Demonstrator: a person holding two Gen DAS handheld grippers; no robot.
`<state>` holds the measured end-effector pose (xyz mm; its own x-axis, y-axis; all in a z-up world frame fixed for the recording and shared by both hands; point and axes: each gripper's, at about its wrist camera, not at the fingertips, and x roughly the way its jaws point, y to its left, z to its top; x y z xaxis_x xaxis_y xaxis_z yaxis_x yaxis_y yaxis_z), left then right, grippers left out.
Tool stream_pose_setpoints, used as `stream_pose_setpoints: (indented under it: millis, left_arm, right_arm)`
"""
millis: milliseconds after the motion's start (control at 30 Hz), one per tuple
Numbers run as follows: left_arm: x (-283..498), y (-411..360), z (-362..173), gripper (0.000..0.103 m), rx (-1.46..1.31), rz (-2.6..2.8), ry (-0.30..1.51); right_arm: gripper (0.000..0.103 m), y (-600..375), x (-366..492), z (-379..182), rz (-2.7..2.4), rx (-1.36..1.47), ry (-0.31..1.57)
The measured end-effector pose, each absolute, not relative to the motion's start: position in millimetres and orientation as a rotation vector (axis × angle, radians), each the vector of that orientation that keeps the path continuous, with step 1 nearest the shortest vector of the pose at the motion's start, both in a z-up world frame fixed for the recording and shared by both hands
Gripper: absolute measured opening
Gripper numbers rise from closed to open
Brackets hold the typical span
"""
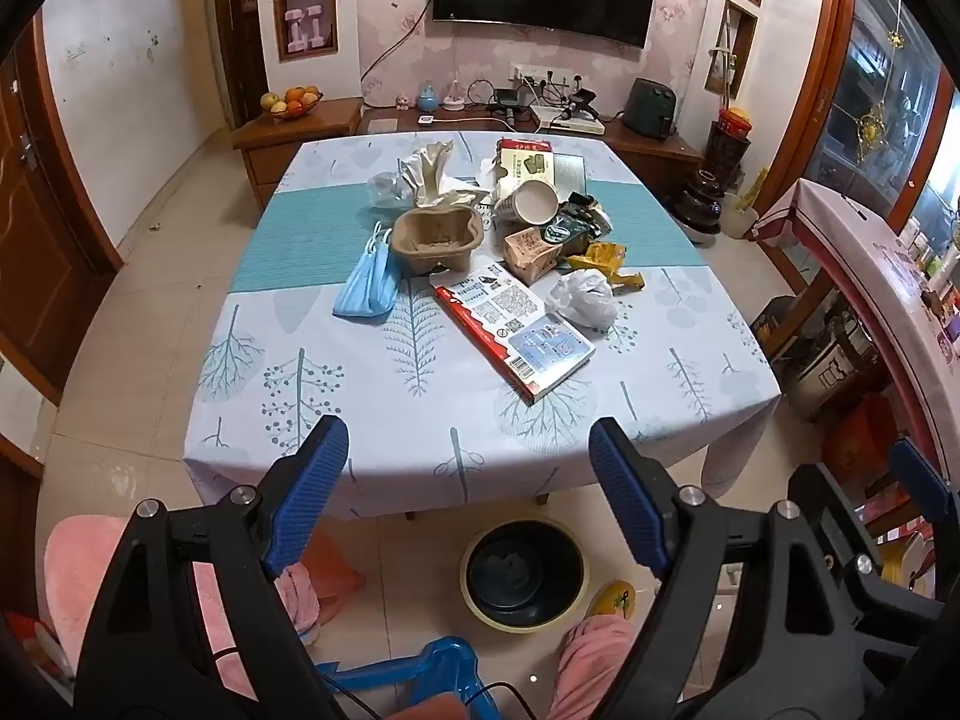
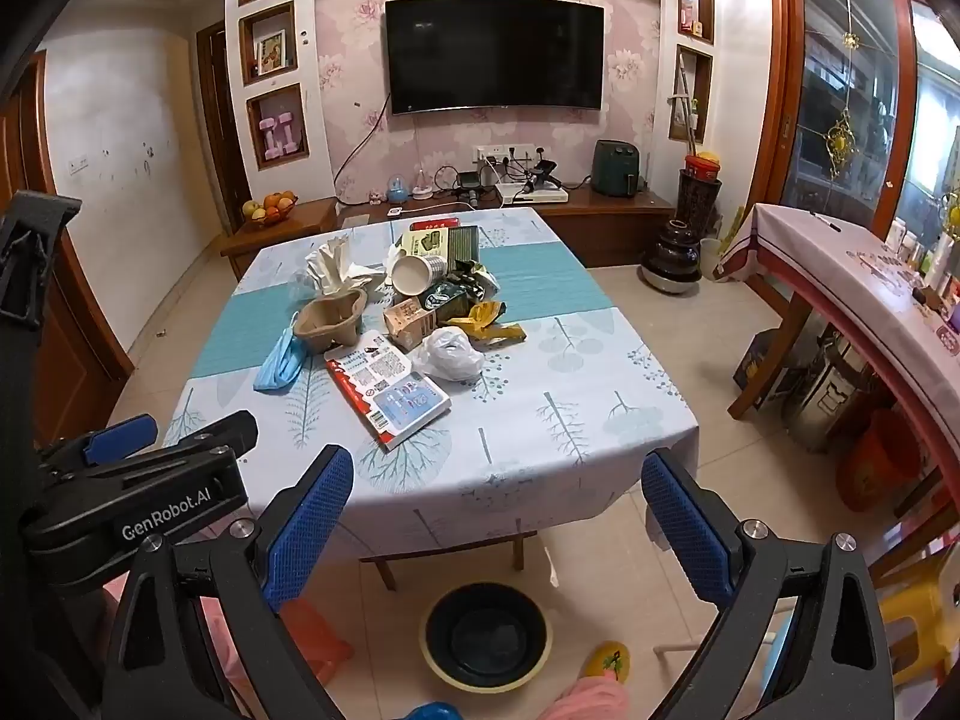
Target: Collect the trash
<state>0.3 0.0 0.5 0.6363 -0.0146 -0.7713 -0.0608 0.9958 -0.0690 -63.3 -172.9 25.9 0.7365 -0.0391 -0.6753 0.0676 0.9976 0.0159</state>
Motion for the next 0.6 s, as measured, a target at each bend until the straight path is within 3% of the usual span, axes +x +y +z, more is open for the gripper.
stream_pose_setpoints:
  millis: [300,600]
  left_arm:
    - [28.2,22.3,-3.2,0.08,-0.107,-0.005,0.917]
    - [1.2,2.4,-4.8,0.08,-0.088,0.014,0.893]
  right_arm:
    - [0.099,-173.0,-63.2,24.3,-0.059,0.04,0.742]
    - [0.099,-173.4,-62.8,23.3,-0.057,0.044,0.746]
